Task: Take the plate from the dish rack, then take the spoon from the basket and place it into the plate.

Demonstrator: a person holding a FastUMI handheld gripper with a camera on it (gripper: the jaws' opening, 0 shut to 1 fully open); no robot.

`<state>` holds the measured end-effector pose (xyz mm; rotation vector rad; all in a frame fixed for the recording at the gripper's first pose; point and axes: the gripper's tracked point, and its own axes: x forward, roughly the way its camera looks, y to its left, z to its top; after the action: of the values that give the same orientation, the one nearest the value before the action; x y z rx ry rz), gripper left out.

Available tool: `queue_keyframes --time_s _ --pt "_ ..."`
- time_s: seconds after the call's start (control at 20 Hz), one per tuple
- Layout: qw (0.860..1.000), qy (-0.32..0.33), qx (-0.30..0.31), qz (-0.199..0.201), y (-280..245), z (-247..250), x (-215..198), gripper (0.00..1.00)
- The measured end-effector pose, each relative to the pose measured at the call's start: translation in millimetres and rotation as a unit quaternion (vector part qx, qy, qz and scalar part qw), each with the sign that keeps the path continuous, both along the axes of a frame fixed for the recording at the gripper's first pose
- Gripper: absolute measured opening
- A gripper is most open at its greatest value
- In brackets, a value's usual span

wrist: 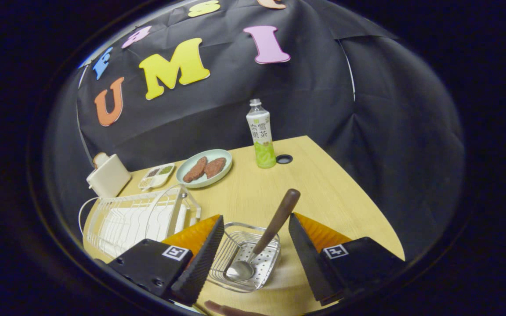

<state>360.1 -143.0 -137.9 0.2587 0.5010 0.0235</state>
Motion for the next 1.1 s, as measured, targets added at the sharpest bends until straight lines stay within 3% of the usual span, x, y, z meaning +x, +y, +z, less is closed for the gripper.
queue_keyframes --time_s 0.05,0.15,0.3,0.6,0.9,1.1 --pt "1.0 -0.01 0.005 0.001 1.8 3.9 3.5 0.93" --pt "0.999 -0.045 0.012 0.005 5.3 15.5 10.6 0.78" --pt "0.999 -0.045 0.001 0.001 9.2 13.8 10.0 0.18" --pt "0.998 -0.058 -0.018 0.0 19.0 31.4 -5.3 0.13" --pt "0.989 -0.133 -0.065 -0.027 12.1 85.9 -37.3 0.12" --pt "0.978 -0.178 -0.1 -0.035 22.7 131.6 -80.3 0.12"
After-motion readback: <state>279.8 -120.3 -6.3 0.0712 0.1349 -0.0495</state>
